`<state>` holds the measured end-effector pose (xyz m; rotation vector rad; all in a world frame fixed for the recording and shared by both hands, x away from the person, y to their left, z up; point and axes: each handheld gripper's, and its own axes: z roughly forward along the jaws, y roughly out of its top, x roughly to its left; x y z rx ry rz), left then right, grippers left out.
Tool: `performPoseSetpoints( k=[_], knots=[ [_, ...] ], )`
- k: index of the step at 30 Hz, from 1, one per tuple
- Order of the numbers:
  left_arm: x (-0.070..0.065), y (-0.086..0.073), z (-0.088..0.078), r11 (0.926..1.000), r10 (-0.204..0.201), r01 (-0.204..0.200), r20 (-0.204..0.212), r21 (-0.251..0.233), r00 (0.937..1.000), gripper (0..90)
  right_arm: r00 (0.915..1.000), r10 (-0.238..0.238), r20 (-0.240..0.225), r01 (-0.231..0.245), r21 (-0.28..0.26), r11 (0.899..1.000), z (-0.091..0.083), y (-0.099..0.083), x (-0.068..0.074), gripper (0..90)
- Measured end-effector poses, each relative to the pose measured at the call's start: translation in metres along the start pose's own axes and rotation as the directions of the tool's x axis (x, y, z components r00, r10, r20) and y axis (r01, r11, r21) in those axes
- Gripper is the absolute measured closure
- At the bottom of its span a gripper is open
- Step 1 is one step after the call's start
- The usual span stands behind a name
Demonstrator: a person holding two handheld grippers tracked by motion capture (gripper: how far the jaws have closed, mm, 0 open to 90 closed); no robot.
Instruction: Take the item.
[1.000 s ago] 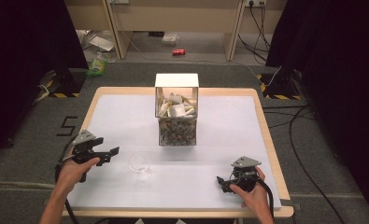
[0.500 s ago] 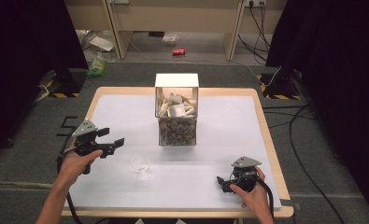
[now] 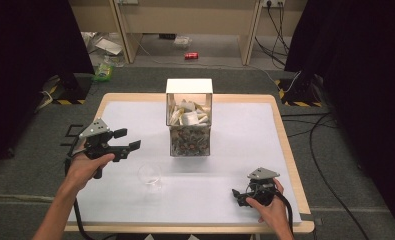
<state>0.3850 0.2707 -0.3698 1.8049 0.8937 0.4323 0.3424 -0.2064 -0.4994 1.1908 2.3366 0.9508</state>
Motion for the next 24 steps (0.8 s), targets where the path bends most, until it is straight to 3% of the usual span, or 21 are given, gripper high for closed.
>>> performPoseSetpoints(
  k=[19, 24],
  knots=[
    [-0.026, 0.039, 0.011, 0.9970, 0.071, -0.069, 0.060, -0.035, 0.9957, 32.8, 1.0000, -0.003, 0.001, 0.003, -0.001, 1.000, 0.000, 0.000, 0.000, 0.5],
    [-0.036, 0.052, 0.017, 0.9941, 0.104, -0.101, 0.080, -0.041, 0.9914, 35.4, 1.0000, -0.002, 0.000, 0.002, 0.001, 1.000, 0.000, 0.000, 0.000, 0.5]
  ],
)
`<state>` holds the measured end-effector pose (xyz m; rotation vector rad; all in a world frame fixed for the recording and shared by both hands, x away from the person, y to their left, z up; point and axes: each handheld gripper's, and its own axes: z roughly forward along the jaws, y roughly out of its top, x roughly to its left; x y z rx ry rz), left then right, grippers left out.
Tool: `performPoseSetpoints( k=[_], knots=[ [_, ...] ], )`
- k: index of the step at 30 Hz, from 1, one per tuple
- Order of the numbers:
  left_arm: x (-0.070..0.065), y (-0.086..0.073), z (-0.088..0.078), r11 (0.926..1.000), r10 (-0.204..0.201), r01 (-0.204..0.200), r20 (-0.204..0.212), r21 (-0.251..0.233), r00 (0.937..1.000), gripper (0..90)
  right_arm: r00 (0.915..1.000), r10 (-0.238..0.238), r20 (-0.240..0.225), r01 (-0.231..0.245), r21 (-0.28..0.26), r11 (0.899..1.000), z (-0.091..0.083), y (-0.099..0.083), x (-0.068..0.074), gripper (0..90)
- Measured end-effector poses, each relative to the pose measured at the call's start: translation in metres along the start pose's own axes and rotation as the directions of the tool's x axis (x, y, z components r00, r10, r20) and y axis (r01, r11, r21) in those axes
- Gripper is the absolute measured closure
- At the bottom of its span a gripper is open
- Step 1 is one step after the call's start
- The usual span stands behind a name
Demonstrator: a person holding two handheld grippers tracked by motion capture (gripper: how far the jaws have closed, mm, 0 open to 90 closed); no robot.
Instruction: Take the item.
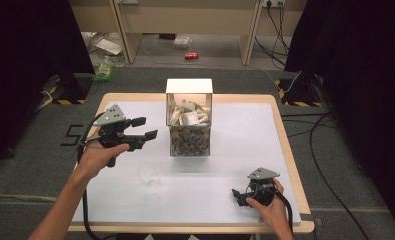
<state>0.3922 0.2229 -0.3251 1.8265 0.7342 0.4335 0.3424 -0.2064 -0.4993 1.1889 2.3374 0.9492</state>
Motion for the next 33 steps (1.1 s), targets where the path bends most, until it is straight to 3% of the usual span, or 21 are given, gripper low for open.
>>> performPoseSetpoints(
  k=[18, 33],
  knots=[
    [-0.018, 0.035, 0.026, 0.9983, 0.056, -0.055, 0.065, -0.020, 0.9963, 45.0, 1.0000, -0.001, 0.000, 0.001, 0.001, 1.000, 0.000, 0.000, 0.000, 0.5],
    [-0.019, 0.047, 0.060, 0.9978, 0.061, -0.063, 0.087, 0.021, 0.9943, 49.1, 1.0000, -0.002, 0.000, 0.002, 0.002, 1.000, 0.000, 0.000, 0.000, 0.5]
  ],
)
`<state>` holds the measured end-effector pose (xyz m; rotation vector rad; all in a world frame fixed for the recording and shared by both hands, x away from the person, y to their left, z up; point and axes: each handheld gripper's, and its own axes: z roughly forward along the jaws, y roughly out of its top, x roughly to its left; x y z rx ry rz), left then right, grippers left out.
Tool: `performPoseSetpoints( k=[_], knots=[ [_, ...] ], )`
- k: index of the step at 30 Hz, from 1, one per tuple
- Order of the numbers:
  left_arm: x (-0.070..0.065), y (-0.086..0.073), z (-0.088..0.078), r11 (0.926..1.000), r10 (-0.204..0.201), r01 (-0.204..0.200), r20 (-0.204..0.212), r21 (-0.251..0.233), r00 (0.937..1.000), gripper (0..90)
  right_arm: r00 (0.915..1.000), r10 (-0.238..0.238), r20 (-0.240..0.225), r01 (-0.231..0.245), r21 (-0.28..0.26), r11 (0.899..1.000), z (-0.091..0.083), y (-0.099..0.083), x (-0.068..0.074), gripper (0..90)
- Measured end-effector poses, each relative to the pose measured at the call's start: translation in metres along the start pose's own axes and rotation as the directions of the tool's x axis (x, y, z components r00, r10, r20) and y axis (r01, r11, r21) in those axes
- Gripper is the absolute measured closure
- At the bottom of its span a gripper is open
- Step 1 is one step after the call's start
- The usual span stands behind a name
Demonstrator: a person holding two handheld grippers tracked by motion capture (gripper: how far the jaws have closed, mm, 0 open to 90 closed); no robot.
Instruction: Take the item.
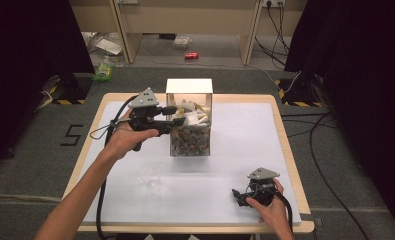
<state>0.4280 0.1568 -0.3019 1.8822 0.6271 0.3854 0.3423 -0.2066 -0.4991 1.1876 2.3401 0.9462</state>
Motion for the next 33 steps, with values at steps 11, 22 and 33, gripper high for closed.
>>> performPoseSetpoints(
  k=[11, 22, 33],
  knots=[
    [0.004, 0.007, 0.019, 0.9994, 0.006, -0.006, -0.004, 0.036, 1.0000, 51.5, 1.0000, 0.000, 0.000, 0.000, 0.000, 1.000, 0.000, 0.000, 0.000, 0.4],
    [0.006, 0.010, 0.039, 0.9969, -0.014, 0.016, -0.026, 0.077, 0.9995, 52.6, 1.0000, 0.001, 0.000, -0.001, -0.001, 1.000, 0.000, 0.000, 0.000, 0.4],
    [0.006, 0.008, 0.050, 0.9935, -0.022, 0.027, -0.047, 0.110, 0.9986, 52.7, 1.0000, 0.000, -0.001, 0.000, 0.000, 1.000, 0.000, 0.000, 0.000, 0.4]
  ],
)
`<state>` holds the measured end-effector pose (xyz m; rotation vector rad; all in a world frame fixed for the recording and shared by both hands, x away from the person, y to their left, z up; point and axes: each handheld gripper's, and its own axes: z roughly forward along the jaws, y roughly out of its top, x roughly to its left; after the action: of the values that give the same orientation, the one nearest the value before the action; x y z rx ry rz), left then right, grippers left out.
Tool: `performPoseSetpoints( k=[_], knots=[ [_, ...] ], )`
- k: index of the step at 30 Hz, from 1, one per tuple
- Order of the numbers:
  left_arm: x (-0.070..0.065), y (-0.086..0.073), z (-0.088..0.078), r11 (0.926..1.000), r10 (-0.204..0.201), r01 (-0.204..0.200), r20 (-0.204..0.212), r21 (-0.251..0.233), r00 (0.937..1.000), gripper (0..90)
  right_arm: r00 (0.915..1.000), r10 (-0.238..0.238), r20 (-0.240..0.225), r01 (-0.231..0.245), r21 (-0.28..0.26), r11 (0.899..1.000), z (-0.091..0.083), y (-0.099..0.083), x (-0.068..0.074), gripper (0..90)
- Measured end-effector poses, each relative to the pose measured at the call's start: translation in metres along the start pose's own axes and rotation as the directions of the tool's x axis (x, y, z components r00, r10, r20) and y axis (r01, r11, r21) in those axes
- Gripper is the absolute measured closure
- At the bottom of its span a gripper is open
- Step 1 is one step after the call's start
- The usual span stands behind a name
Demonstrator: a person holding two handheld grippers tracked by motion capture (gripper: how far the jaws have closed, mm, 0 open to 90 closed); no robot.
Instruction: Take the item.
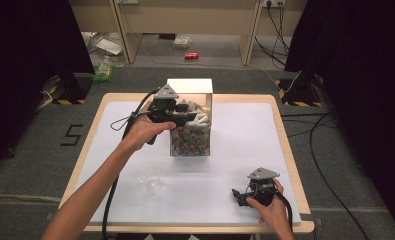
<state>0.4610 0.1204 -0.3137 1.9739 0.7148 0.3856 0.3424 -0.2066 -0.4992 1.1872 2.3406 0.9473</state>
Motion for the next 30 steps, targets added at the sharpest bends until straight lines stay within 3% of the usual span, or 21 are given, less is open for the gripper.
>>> performPoseSetpoints(
  k=[5, 7, 13, 16, 19, 20, 23, 30],
  knots=[
    [0.0026, -0.0012, 0.0052, 1.0000, -0.006, 0.006, -0.001, 0.003, 1.0000, 53.9, 1.0000, -0.001, 0.001, 0.001, 0.000, 1.000, 0.0000, 0.0000, 0.0000, 0.4],
    [0.0057, -0.0006, 0.0058, 0.9990, 0.043, -0.043, 0.005, 0.007, 0.9990, 55.4, 1.0000, 0.000, 0.001, 0.000, -0.001, 1.000, 0.0001, 0.0000, 0.0001, 0.4],
    [0.0059, -0.0018, 0.0054, 0.9993, 0.031, -0.031, 0.013, 0.022, 0.9994, 61.2, 1.0000, 0.001, 0.000, -0.001, 0.000, 1.000, 0.0000, 0.0000, 0.0000, 0.4],
    [0.0046, -0.0024, 0.0051, 0.9993, 0.029, -0.030, 0.015, 0.024, 0.9995, 68.0, 1.0000, 0.001, 0.000, -0.001, -0.001, 1.000, 0.0001, -0.0001, 0.0001, 0.4],
    [0.0051, -0.0025, 0.0046, 0.9981, 0.054, -0.055, 0.017, 0.028, 0.9984, 75.0, 1.0000, 0.001, 0.001, -0.001, -0.001, 1.000, 0.0001, -0.0001, 0.0001, 0.4],
    [0.0025, -0.0034, 0.0044, 0.9994, 0.023, -0.023, 0.019, 0.026, 0.9996, 77.1, 1.0000, 0.000, 0.000, 0.000, 0.000, 1.000, 0.0000, 0.0000, 0.0000, 0.4],
    [0.0023, -0.0029, 0.0032, 0.9994, 0.030, -0.030, 0.018, 0.018, 0.9994, 84.0, 1.0000, 0.001, 0.000, -0.001, -0.001, 1.000, 0.0001, -0.0001, 0.0000, 0.4],
    [0.0017, -0.0018, -0.0014, 0.9995, 0.031, -0.031, 0.023, -0.002, 0.9992, 87.9, 1.0000, 0.000, 0.001, 0.000, -0.001, 1.000, 0.0001, 0.0000, 0.0000, 0.4]
  ],
)
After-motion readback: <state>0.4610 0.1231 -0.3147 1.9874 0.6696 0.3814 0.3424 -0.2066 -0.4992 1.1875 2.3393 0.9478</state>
